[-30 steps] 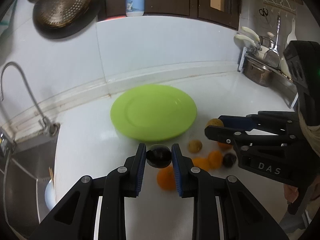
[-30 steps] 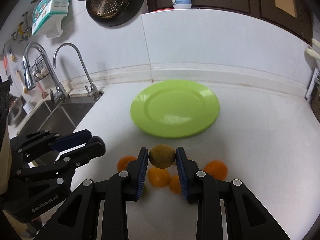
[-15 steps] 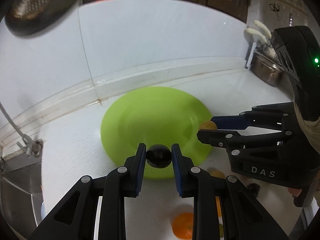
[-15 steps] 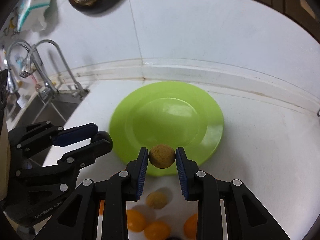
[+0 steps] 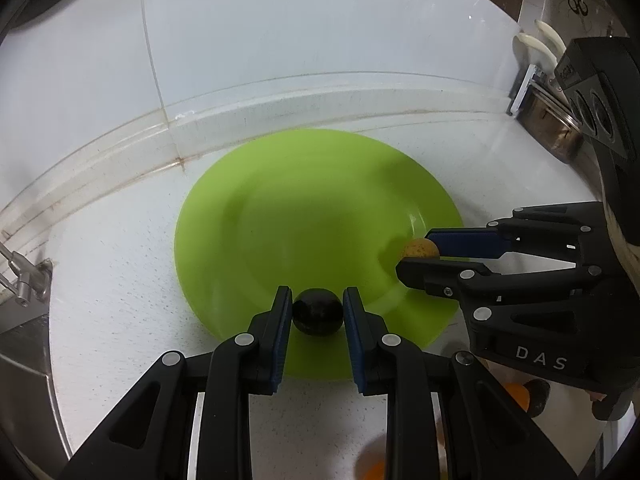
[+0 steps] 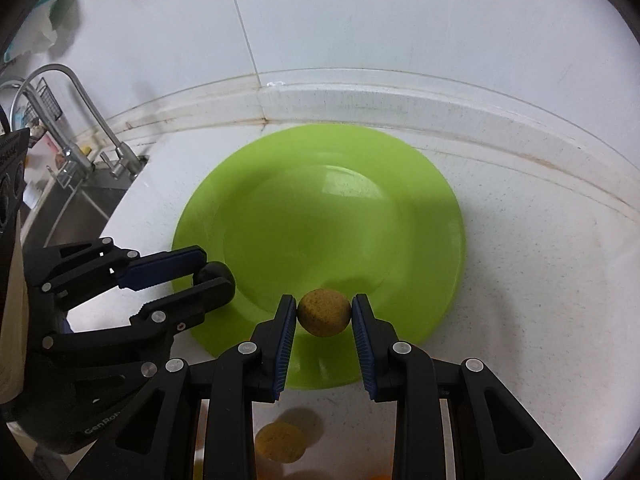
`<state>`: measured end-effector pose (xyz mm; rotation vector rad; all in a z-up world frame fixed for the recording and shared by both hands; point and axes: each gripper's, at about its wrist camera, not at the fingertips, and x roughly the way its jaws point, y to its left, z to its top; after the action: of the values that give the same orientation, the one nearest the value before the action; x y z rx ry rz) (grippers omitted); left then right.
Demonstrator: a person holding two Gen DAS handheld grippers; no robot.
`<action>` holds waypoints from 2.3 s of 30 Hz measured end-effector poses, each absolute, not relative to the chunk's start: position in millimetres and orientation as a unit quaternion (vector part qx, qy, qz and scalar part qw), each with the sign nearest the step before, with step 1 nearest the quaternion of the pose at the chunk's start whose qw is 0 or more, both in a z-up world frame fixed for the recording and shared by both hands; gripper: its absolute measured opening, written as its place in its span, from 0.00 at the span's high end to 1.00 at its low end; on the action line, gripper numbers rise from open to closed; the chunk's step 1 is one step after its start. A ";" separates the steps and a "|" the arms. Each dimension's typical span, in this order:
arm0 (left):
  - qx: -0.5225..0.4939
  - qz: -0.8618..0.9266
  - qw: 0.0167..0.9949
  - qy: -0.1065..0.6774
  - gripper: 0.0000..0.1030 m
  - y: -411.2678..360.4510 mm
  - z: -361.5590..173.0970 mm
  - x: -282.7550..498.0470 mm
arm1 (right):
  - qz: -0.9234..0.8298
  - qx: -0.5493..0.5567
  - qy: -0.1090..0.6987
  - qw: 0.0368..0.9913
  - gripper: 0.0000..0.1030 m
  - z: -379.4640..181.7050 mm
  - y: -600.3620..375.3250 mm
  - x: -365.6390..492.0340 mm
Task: Organize fruits
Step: 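Carry the plum and tan fruit onto the green plate and open both tools, then withdraw both open tools from the plate back toward the fruit pile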
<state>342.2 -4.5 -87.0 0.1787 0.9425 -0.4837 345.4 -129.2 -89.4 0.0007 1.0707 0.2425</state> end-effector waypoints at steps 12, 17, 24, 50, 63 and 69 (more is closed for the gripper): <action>0.093 -0.219 0.864 0.444 0.66 -3.8 -81.0 342.1 | 0.113 0.004 0.512 0.851 0.71 -92.2 -131.8 346.9; 0.089 -0.211 0.878 0.421 0.59 3.4 -61.0 325.1 | 0.103 -0.007 0.486 0.868 0.69 -73.0 -133.5 331.0; 0.079 -0.192 0.906 0.368 0.43 15.2 -24.5 280.9 | 0.090 -0.002 0.420 0.903 0.64 -31.8 -140.1 286.6; 0.075 -0.161 0.945 0.273 0.14 26.6 4.9 161.0 | -0.026 0.009 0.325 0.945 0.34 3.3 -170.4 150.8; 0.079 -0.172 0.940 0.284 0.14 14.5 -19.6 142.2 | -0.038 0.022 0.334 0.941 0.34 -22.1 -185.1 122.7; 0.084 -0.172 0.933 0.303 0.14 6.8 -38.0 141.5 | -0.035 0.027 0.355 0.934 0.34 -38.4 -191.8 122.4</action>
<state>141.5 6.8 -38.0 0.1720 0.6202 -0.3522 122.4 -191.8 -38.4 0.0542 0.7251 -0.0723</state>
